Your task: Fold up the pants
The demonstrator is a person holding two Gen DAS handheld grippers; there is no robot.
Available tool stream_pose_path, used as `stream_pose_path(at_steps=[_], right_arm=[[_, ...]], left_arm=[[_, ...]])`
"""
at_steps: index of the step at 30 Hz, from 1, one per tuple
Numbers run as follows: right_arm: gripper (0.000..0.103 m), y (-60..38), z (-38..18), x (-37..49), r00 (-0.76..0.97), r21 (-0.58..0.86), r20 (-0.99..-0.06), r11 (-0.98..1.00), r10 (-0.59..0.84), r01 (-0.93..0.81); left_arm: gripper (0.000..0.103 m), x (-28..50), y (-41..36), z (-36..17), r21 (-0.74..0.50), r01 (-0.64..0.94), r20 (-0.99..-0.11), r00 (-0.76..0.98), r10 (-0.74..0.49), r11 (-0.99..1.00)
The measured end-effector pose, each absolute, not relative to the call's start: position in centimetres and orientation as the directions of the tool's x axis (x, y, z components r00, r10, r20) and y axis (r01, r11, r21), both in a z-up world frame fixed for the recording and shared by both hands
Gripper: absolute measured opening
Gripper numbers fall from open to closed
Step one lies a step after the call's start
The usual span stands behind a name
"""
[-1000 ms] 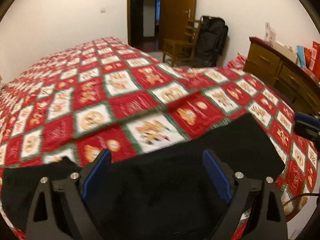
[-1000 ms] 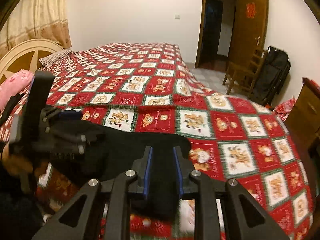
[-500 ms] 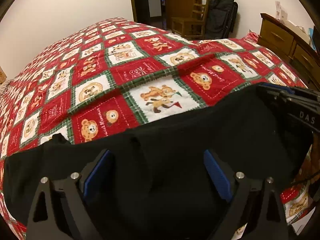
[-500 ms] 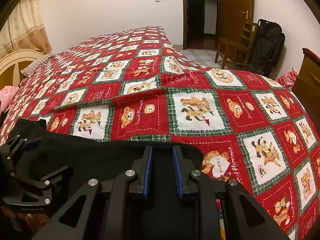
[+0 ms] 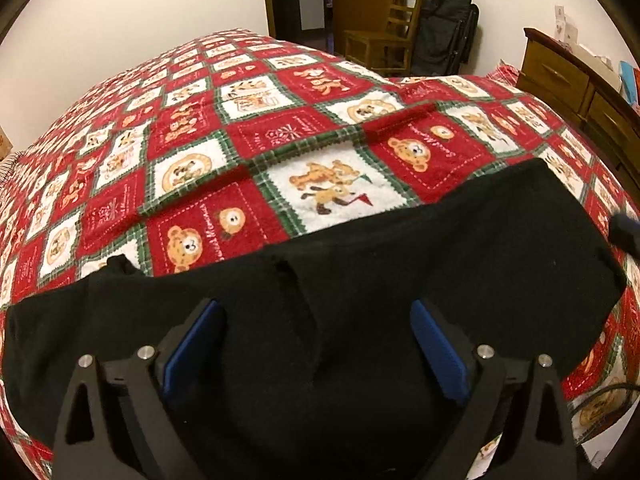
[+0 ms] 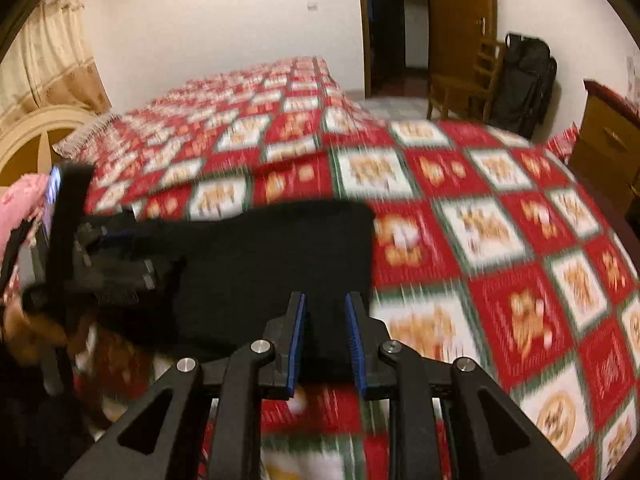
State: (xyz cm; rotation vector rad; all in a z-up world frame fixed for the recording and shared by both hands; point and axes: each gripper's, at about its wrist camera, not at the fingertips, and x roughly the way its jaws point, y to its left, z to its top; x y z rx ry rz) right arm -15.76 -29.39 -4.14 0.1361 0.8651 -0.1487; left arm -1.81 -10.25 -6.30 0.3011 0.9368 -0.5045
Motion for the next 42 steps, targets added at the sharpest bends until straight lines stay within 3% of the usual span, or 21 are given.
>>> stream_pose_path(at_steps=[15, 19, 22, 29, 33, 37, 42], right_arm=[[0.022, -28.3, -3.4, -16.4, 0.637, -0.006, -0.757, 0.976, -0.146, 0.218], [0.022, -24.9, -1.0, -15.5, 0.734, 0.061, -0.678, 0.993, -0.032, 0.099], [0.022, -21.5, -1.6, -13.1, 0.72, 0.094, -0.69, 0.995, 0.08, -0.02], [0.022, -13.1, -6.9, -8.0, 0.599, 0.154, -0.756, 0.961, 0.265, -0.231], [0.023, -10.3, -6.9, -7.8, 0.594, 0.059, -0.771, 0.954, 0.23, -0.292], [0.022, -11.5, -4.6, -6.8, 0.651, 0.138, -0.71, 0.96, 0.268, -0.244], [0.022, -12.6, -5.8, -3.0, 0.64, 0.154, -0.74, 0.978, 0.208, -0.14]], left_arm=[[0.099, -2.4, -7.5, -6.1, 0.02, 0.542, -0.838, 0.468, -0.282, 0.84], [0.099, -2.9, -4.9, -5.8, -0.005, 0.543, -0.843, 0.449, -0.296, 0.84], [0.099, -3.0, -2.9, -4.6, -0.002, 0.517, -0.821, 0.487, -0.296, 0.856], [0.099, -1.0, 1.5, -3.3, 0.111, 0.35, -0.776, 0.616, -0.139, 0.93], [0.098, 0.2, 3.4, -4.1, 0.158, 0.277, -0.776, 0.628, -0.054, 0.948], [0.098, 1.1, 4.9, -4.8, 0.184, 0.218, -0.781, 0.624, 0.008, 0.958], [0.098, 1.3, 5.5, -5.1, 0.227, 0.187, -0.768, 0.638, 0.057, 0.956]])
